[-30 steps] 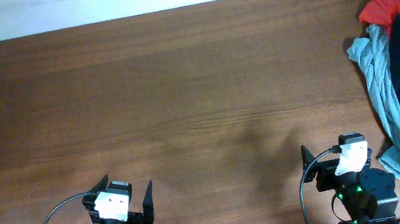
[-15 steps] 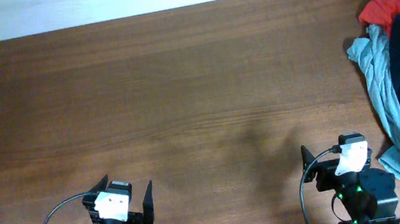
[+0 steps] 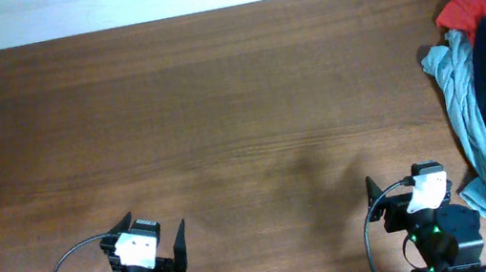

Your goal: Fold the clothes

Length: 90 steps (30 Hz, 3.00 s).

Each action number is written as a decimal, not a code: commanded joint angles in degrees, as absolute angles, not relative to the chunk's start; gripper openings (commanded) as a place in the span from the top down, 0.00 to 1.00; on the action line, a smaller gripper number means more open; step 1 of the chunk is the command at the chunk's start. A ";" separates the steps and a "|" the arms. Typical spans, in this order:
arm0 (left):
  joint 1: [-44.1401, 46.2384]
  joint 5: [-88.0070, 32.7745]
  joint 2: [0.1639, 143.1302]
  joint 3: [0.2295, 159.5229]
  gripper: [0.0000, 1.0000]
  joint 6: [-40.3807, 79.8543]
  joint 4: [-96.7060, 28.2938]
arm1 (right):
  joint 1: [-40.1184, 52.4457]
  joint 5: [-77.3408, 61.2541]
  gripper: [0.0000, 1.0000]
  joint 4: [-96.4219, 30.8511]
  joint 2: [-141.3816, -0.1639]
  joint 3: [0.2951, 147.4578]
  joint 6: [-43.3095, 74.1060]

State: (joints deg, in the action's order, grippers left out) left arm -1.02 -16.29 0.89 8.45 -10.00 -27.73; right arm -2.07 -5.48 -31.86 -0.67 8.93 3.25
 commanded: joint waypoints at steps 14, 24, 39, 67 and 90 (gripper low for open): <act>-0.75 -17.15 0.34 7.86 0.01 -9.50 -27.44 | -2.33 -5.78 0.01 -31.88 -0.25 8.56 3.92; -0.75 -17.15 0.34 7.86 0.01 -9.50 -27.44 | -2.33 -5.80 0.01 -31.88 -0.25 8.56 3.92; -0.75 -17.15 0.34 7.86 0.01 -9.50 -27.44 | -2.33 -25.91 0.01 -15.09 -0.89 9.13 7.57; -0.80 -13.45 37.91 43.00 0.01 -3.05 -28.97 | -2.33 -24.86 0.01 -57.06 -82.35 80.86 3.62; -0.80 -2.09 84.71 85.82 0.00 -4.78 -56.88 | -32.64 -1.04 0.02 -67.79 -89.56 91.42 13.61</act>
State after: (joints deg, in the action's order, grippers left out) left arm -0.97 -2.90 82.98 84.66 -3.88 -56.69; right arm -30.26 -6.22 -67.57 -85.82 90.56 13.15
